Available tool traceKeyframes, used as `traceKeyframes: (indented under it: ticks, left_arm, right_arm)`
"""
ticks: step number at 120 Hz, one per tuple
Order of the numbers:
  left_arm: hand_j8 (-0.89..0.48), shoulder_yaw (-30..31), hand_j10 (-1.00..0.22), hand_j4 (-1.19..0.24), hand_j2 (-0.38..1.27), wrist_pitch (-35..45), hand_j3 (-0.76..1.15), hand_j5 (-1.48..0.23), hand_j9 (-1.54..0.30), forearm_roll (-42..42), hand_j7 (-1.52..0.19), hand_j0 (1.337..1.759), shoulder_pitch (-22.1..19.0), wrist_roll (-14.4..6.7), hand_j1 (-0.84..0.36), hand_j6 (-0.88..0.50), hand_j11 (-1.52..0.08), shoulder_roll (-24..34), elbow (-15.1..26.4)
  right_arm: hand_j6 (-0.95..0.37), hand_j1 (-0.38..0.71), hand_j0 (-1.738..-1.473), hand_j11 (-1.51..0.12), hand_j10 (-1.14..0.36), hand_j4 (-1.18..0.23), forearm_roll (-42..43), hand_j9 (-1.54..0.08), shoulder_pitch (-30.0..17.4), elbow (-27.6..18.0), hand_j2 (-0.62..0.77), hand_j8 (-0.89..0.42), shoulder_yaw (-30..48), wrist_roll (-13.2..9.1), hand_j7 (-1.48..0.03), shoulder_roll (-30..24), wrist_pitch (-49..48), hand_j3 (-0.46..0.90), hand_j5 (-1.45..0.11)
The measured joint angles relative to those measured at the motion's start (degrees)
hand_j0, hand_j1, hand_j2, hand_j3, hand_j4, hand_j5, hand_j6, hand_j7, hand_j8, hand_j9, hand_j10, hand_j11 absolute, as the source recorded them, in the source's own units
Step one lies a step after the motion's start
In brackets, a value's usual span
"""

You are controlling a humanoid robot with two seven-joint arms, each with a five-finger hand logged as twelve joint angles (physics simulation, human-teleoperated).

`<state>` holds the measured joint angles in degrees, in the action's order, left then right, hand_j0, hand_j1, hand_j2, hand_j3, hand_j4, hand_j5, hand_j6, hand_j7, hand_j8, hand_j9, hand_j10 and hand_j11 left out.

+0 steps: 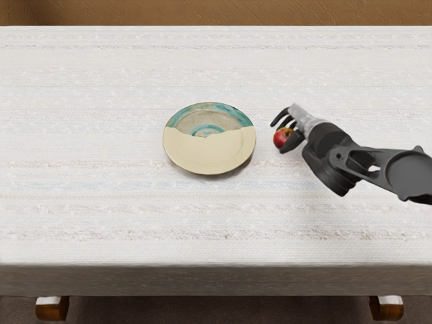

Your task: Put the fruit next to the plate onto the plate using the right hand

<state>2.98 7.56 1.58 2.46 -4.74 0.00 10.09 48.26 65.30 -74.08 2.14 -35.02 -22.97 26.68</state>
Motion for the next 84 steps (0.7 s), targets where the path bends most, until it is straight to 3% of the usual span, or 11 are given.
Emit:
traceKeyframes:
  ticks: [84]
  left_arm:
    - [-0.01, 0.0, -0.01, -0.01, 0.0, 0.0, 0.0, -0.01, -0.01, 0.0, -0.01, 1.658, 0.0, 0.0, 0.34, -0.01, -0.01, 0.0, -0.01]
  right_arm:
    - [-0.53, 0.23, -1.657, -0.72, -0.56, -0.55, -0.01, -0.72, 0.97, -1.59, 0.09, -0.43, 4.56, 0.0, -0.72, 4.78, -0.22, 0.0, -0.72]
